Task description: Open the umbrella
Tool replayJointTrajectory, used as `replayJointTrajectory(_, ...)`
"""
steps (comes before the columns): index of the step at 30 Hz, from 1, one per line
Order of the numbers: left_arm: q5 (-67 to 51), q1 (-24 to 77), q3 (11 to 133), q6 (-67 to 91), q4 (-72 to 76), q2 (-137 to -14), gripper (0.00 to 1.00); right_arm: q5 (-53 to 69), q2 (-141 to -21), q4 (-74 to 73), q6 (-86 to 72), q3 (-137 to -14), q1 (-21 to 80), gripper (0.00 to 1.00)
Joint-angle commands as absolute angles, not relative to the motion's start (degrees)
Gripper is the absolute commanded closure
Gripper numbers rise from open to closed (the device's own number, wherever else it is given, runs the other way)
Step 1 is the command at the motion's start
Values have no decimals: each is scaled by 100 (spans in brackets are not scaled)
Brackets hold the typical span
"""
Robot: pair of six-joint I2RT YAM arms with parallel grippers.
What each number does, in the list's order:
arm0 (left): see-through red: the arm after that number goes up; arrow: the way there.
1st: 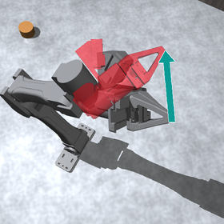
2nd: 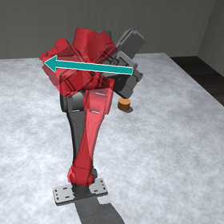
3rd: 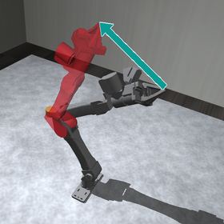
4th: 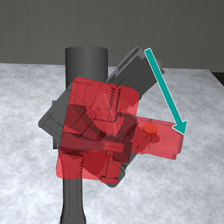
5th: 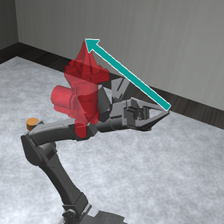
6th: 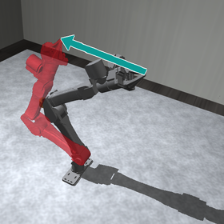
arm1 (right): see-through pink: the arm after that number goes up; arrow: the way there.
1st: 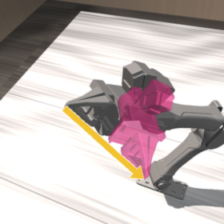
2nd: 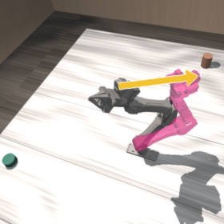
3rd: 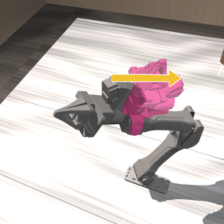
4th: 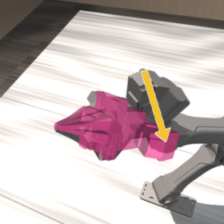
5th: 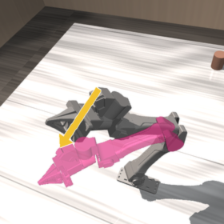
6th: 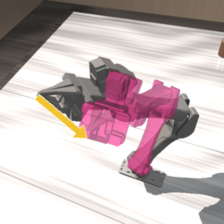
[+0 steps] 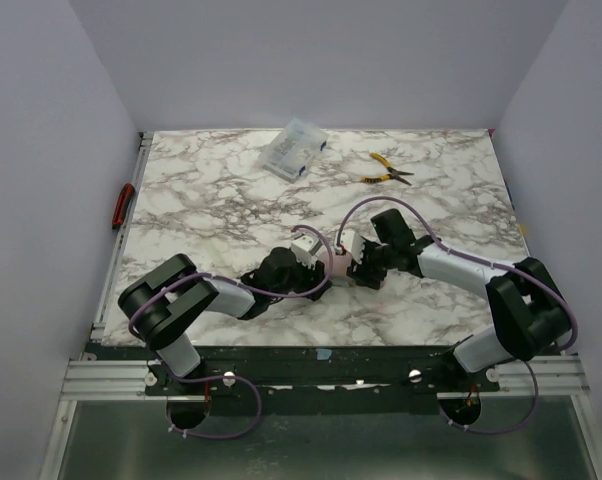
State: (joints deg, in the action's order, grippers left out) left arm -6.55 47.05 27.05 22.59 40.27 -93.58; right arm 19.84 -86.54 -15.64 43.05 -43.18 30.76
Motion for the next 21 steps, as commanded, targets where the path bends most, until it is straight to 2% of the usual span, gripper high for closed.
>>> replayJointTrajectory(1,-594,4859,2877,2478,3730,-9678,42,1747,-9157,-3067,4011,-3952,3067,95)
replayJointTrajectory(4,-482,4878,2932,2556,3685,-9777,42,1759,-9159,-3086,4011,-3981,3067,95)
replayJointTrajectory(6,-343,4878,3031,2601,3557,-9861,47,1743,-9133,-3088,4029,-3961,3061,95)
replayJointTrajectory(11,-109,4878,3165,2321,3362,-9952,81,1692,-9081,-3127,4142,-3914,3062,95)
replayJointTrajectory(16,-122,4871,2992,2284,3378,-9761,100,1601,-9088,-3146,4318,-3878,3058,96)
replayJointTrajectory(21,-120,4593,2931,2294,3326,-9477,100,1528,-9070,-3175,4523,-3824,3007,99)
